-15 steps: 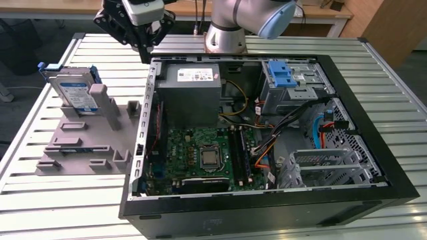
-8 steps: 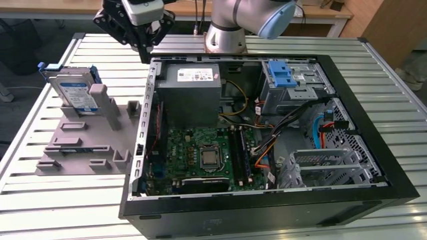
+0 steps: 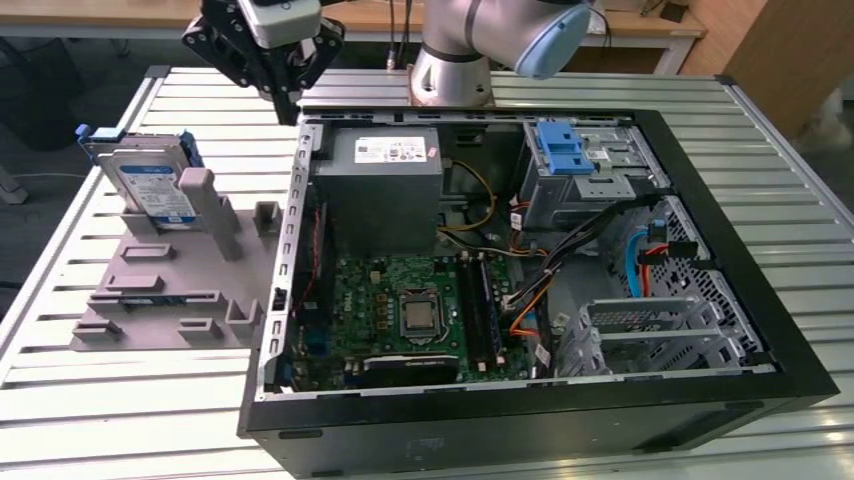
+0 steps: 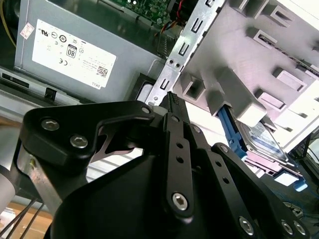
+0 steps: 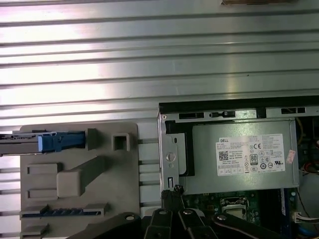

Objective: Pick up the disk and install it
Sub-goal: 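Reach for the disk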

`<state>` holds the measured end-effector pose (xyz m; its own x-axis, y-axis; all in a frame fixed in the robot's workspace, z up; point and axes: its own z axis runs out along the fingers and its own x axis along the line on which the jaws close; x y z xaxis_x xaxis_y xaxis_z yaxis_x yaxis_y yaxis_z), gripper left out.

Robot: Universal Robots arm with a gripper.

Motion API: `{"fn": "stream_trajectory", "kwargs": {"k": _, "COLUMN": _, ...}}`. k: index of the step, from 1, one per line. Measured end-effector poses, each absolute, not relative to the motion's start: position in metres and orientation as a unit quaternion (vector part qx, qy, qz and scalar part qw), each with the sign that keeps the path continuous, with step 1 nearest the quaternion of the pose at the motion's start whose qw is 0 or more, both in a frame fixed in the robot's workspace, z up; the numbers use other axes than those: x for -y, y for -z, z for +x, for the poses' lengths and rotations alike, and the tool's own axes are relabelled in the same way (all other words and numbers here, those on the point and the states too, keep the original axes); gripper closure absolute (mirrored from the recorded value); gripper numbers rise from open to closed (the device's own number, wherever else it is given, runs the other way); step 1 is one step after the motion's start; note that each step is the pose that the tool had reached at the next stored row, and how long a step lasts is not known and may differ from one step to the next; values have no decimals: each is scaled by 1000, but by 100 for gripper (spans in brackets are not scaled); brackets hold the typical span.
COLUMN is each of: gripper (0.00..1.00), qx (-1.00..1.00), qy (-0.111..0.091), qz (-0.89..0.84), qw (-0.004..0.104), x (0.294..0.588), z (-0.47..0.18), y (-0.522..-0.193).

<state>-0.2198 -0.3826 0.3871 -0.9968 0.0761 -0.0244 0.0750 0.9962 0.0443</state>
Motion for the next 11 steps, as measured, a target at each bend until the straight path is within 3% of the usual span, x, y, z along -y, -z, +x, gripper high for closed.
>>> {"fn": "stream_trajectory", "kwargs": {"k": 11, "gripper": 89, "qx": -999, "qy": -22, "qz": 38, "qw": 13, "x": 373, "z": -226, "y": -387}}
